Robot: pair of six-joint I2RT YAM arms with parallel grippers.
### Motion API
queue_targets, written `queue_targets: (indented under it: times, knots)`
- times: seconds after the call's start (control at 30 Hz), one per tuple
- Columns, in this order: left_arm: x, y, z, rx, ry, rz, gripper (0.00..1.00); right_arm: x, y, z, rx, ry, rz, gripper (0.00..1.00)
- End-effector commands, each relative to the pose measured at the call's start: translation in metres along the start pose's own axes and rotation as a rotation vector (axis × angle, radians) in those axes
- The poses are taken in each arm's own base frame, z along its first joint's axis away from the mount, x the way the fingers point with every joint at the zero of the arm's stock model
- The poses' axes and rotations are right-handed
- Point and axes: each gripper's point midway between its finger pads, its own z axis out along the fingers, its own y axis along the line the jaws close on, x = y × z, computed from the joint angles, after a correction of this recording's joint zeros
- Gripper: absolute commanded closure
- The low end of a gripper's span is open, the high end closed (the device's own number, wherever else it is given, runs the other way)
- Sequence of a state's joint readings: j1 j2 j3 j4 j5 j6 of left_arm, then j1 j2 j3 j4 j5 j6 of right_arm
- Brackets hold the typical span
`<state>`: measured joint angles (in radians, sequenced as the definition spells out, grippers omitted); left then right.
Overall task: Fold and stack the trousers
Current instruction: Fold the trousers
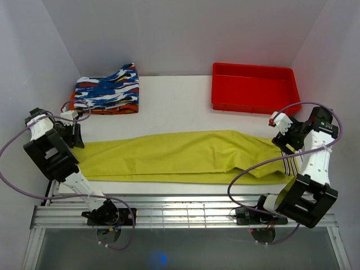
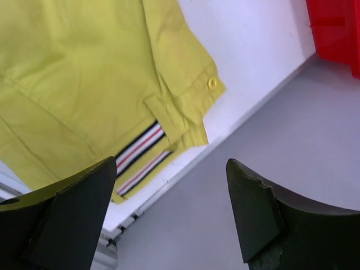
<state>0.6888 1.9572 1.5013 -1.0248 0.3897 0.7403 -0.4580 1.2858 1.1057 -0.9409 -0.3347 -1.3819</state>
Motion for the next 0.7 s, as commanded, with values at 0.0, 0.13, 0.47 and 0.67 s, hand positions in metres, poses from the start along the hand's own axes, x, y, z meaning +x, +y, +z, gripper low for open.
queue_targets:
  times: [0.0,0.13,0.47,0.67]
  knots:
    - [-0.019,-0.049,-0.042,0.025,-0.135,0.162,0.3,0.026,0.018,-0.019,-0.035,0.11,-0.066,0.16]
    - [-0.002,-0.069,-0.041,0.045,-0.15,0.152,0.29,0.057,0.034,-0.025,-0.036,0.191,-0.098,0.1]
    - [0.038,-0.085,-0.002,0.052,-0.139,0.022,0.25,0.082,0.082,0.007,0.024,0.234,-0.245,0.03]
    - [0.046,-0.079,-0.001,0.005,-0.114,0.025,0.24,0.085,0.075,0.017,0.082,0.243,-0.282,0.0]
